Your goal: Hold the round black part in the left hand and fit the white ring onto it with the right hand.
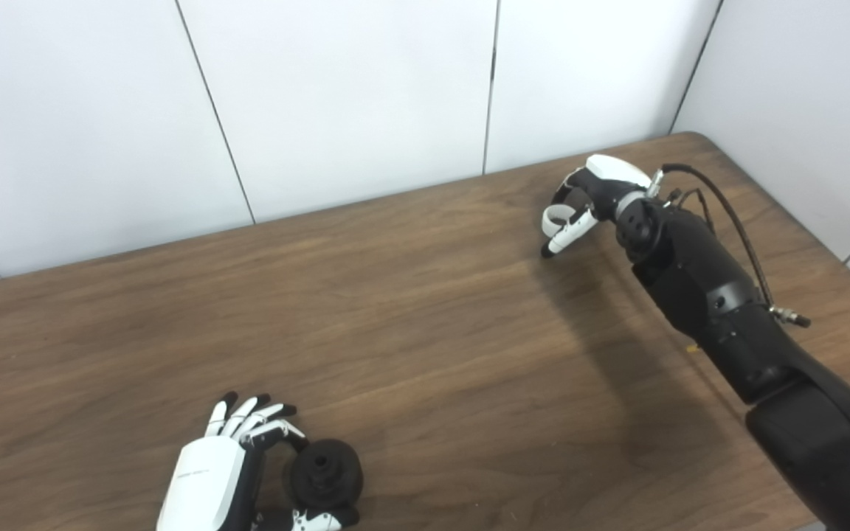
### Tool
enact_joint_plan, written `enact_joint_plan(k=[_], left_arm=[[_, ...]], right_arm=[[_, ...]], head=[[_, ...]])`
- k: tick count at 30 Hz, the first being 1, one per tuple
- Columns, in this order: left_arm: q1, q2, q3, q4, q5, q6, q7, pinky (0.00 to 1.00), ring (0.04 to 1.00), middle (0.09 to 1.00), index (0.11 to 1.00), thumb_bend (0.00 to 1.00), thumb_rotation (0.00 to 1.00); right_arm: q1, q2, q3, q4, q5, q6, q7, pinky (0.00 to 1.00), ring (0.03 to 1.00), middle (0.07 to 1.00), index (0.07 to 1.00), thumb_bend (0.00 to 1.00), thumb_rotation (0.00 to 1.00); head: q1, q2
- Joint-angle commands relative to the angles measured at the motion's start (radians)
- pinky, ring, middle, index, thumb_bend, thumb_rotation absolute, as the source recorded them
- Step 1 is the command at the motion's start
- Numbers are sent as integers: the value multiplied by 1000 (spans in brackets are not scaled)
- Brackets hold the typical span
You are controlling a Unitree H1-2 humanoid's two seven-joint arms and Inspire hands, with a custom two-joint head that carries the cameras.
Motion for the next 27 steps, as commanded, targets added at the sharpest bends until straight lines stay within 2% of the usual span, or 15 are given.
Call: enact_joint_plan(k=[1,13,27], left_arm=[[6,1,-4,-18,13,2,-11,1000,897,792,484,524,53],[0,0,-2,-13,10,0,-11,1000,902,792,484,524,53],[-4,-3,-1,-7,10,-3,-4,1000,899,788,484,524,53]], right_arm=[[-41,-26,-1,-19,-16,1,-23,1000,1000,941,674,865,271],[-43,-41,8,-16,-14,0,-22,1000,1000,934,639,848,273],[-48,-62,5,-23,-24,1,-1,1000,1000,929,640,844,276]], head=[[-1,1],[-3,2],[-2,5]])
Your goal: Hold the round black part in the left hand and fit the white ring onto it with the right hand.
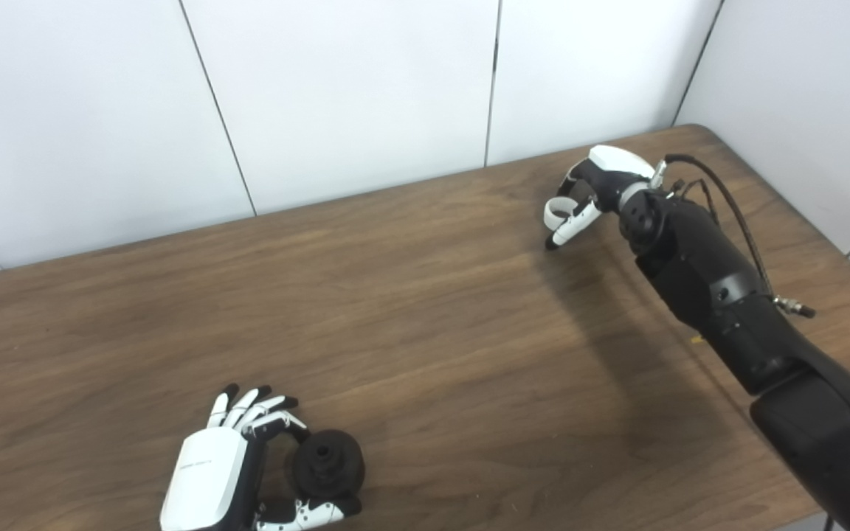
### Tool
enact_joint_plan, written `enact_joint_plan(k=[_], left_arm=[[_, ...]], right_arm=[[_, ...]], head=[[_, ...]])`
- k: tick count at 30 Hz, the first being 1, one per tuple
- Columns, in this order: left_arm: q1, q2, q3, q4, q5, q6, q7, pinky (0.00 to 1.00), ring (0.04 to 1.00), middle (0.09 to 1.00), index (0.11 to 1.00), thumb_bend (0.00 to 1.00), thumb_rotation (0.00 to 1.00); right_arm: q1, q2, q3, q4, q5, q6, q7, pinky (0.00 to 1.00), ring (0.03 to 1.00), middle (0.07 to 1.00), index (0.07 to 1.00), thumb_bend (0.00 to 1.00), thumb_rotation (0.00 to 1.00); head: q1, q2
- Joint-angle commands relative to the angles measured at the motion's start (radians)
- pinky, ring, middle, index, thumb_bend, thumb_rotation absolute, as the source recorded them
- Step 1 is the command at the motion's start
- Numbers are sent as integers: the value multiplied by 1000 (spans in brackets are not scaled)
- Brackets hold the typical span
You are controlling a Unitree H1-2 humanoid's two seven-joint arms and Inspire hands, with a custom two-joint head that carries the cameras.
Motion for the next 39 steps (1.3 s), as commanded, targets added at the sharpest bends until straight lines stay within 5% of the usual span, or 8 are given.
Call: enact_joint_plan(k=[1,22,39], left_arm=[[-3,5,-1,-5,8,-8,0,1000,899,788,484,524,53],[-1,4,-2,-21,10,-4,-13,1000,896,784,484,524,53],[0,5,-8,-16,27,-6,-4,1000,889,778,484,524,53]], right_arm=[[-48,-39,-7,-23,-18,1,-5,1000,1000,928,639,844,277],[-40,-32,1,-25,-4,0,-12,1000,1000,892,581,816,229],[-48,-16,-5,-30,-20,2,4,1000,1000,906,642,824,277]], head=[[-1,1],[-2,6],[6,8]])
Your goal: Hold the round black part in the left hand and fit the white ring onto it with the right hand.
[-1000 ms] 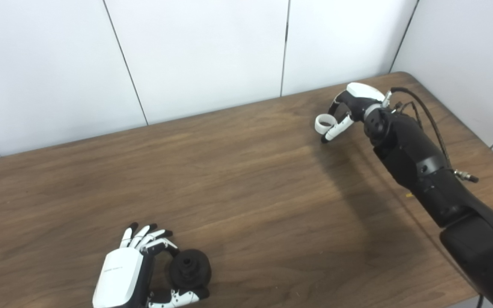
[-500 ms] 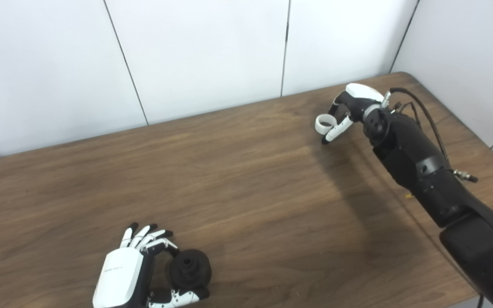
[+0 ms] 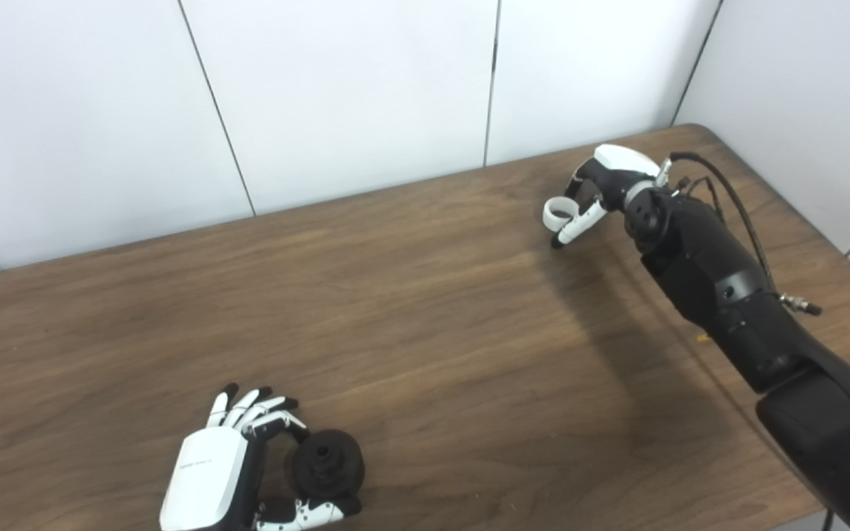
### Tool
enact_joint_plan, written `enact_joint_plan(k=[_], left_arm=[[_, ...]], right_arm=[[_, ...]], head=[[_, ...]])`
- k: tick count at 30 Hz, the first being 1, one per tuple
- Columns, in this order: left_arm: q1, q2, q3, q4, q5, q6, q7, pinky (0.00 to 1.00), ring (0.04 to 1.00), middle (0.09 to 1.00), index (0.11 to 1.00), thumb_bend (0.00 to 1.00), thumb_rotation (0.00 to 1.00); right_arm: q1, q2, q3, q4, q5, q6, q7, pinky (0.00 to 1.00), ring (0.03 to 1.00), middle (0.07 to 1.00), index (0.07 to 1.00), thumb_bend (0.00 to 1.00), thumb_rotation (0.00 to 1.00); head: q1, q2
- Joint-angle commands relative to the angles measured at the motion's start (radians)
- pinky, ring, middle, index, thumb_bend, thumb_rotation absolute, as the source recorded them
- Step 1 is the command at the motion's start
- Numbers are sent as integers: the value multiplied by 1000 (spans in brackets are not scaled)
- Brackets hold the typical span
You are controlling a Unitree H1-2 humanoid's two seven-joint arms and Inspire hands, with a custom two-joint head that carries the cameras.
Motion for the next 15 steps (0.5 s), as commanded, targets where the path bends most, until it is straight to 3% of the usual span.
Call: enact_joint_plan(k=[1,15], left_arm=[[0,4,-7,-16,18,-4,-8,1000,889,779,484,524,53],[2,4,-9,-26,32,-1,-18,1000,888,779,484,524,53]], right_arm=[[-48,-11,-11,-29,-18,1,-2,1000,1000,906,641,824,277],[-48,-8,-10,-28,-16,1,-4,1000,1000,900,634,815,269]], head=[[0,0],[2,4]])
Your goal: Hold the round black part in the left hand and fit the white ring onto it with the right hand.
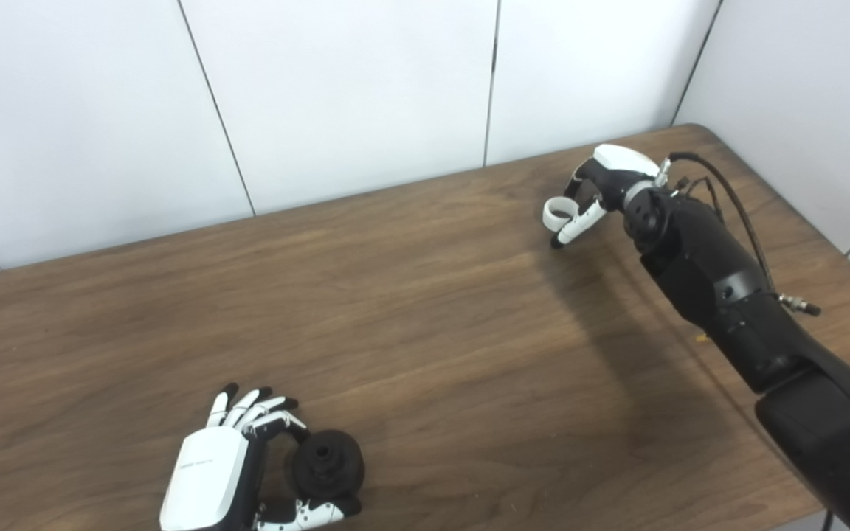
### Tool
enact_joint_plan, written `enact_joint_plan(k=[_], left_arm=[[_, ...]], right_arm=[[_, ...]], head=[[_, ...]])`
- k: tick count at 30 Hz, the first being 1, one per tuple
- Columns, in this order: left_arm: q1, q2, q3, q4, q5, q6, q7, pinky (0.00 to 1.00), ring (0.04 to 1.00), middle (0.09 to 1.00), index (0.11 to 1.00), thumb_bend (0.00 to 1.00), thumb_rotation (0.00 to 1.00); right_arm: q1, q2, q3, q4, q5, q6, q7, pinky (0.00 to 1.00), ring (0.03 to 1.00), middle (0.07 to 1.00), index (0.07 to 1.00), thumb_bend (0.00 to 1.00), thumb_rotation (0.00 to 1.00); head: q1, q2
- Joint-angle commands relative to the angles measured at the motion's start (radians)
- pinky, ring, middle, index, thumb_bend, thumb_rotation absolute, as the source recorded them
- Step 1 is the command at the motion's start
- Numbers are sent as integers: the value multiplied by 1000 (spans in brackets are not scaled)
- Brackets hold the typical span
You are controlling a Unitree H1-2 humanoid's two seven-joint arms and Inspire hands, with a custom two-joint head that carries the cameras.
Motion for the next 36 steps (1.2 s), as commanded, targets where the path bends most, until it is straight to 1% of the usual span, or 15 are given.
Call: enact_joint_plan(k=[1,13,21,36], left_arm=[[1,5,-8,-21,21,-4,-10,1000,886,777,484,524,52],[0,2,-7,-16,25,-5,-7,1000,890,775,484,524,52],[-4,2,-7,-3,19,-19,11,1000,878,767,483,524,52],[-6,-3,-7,-4,17,-13,5,1000,881,771,484,524,52]], right_arm=[[-48,-11,-9,-29,-11,1,-6,1000,1000,898,633,816,268],[-53,-9,-14,-31,-10,1,-6,1000,1000,898,636,818,263],[-61,-10,-13,-30,-19,1,2,1000,1000,910,642,818,268],[-63,-14,-6,-26,-12,1,2,1000,1000,901,630,815,257]], head=[[-1,1],[1,4],[4,3],[5,4]])
